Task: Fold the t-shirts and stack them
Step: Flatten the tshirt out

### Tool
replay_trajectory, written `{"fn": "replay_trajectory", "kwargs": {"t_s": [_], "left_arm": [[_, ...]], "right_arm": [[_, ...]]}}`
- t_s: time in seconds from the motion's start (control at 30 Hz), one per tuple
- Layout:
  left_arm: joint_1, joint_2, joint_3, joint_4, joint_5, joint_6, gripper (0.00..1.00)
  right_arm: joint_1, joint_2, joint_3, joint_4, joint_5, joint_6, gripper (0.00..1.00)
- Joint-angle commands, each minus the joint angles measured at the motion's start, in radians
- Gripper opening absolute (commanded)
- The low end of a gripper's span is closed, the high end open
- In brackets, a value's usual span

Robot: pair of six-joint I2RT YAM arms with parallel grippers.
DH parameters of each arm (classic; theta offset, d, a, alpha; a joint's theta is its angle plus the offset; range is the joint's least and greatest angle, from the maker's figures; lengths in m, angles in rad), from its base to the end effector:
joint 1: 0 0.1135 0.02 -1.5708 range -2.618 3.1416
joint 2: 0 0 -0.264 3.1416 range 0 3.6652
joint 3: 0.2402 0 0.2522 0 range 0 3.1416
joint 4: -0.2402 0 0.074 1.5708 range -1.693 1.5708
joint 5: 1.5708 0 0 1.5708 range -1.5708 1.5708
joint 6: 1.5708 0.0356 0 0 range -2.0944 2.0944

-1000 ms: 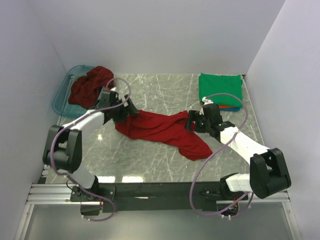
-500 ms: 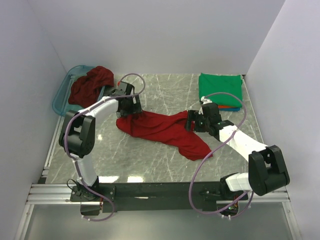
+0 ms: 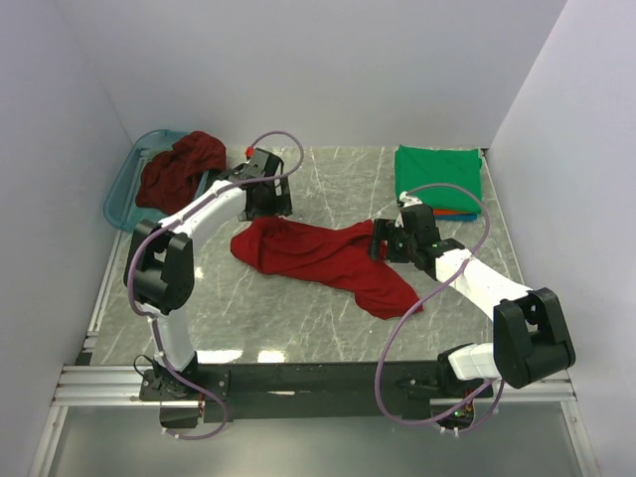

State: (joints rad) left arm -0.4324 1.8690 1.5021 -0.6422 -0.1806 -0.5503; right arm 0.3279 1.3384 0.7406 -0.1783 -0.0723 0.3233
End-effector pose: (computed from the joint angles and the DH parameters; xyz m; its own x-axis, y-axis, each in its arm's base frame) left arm 0.3711 -0.1643 0.2417 -0.8252 -0.1857 -0.5335 -0.1245 0.9810 -0.1490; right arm 0.2582 0.0905 0.2054 -0.7464 0.0808 -0.6606 -0.1401 0.9513 0.2747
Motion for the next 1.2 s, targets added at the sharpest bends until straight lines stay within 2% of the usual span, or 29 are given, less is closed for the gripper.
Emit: {"fn": "replay_trajectory", "kwargs": {"t_s": [0.0,0.3,0.4,0.47,0.5,0.53,0.6,0.7,0.87,0.9,0.93,1.17], "left_arm": [[-0.005,0.027,0.075,-0.034,-0.03,0.016,0.96],[-0.005,0.191,0.181,-0.045,-0.007,0.053,0.86],[-0.005,0.222,0.194,-0.073,-0.013,0.052,0.72],[-0.005,0.219,0.185,-0.071,-0.026,0.044,0.47],[-0.005,0.213,0.173,-0.071,-0.034,0.04,0.38],[-0.005,0.193,0.167,-0.068,-0.039,0.024,0.22],[-0.005,0.167,0.135,-0.056,-0.057,0.01,0.13],[-0.005,0.098,0.092,-0.039,-0.063,-0.01,0.07],[-0.003,-0.02,0.014,-0.002,-0.056,-0.026,0.11],[-0.003,-0.028,-0.006,0.002,-0.05,-0.026,0.09],[-0.003,-0.04,-0.016,0.006,-0.036,-0.025,0.01],[0.0,-0.131,-0.129,0.035,-0.046,-0.057,0.0]], "right_arm": [[0.007,-0.013,0.006,0.039,0.02,-0.013,0.94],[0.007,-0.01,0.003,0.04,0.043,-0.02,0.94],[0.007,-0.013,0.0,0.037,0.052,-0.024,0.94],[0.007,-0.013,-0.003,0.04,0.052,-0.02,0.94],[0.007,-0.013,-0.001,0.042,0.051,-0.018,0.94],[0.005,-0.012,0.002,0.039,0.051,-0.02,0.94],[0.007,-0.01,0.003,0.036,0.052,-0.018,0.93],[0.007,-0.016,0.006,0.034,0.048,-0.02,0.93],[0.005,-0.019,0.006,0.039,0.031,-0.015,0.92],[0.007,-0.018,0.008,0.039,0.029,-0.012,0.92],[0.007,-0.018,0.009,0.039,0.025,-0.01,0.92],[0.007,-0.021,0.017,0.026,0.051,-0.023,0.91]]}}
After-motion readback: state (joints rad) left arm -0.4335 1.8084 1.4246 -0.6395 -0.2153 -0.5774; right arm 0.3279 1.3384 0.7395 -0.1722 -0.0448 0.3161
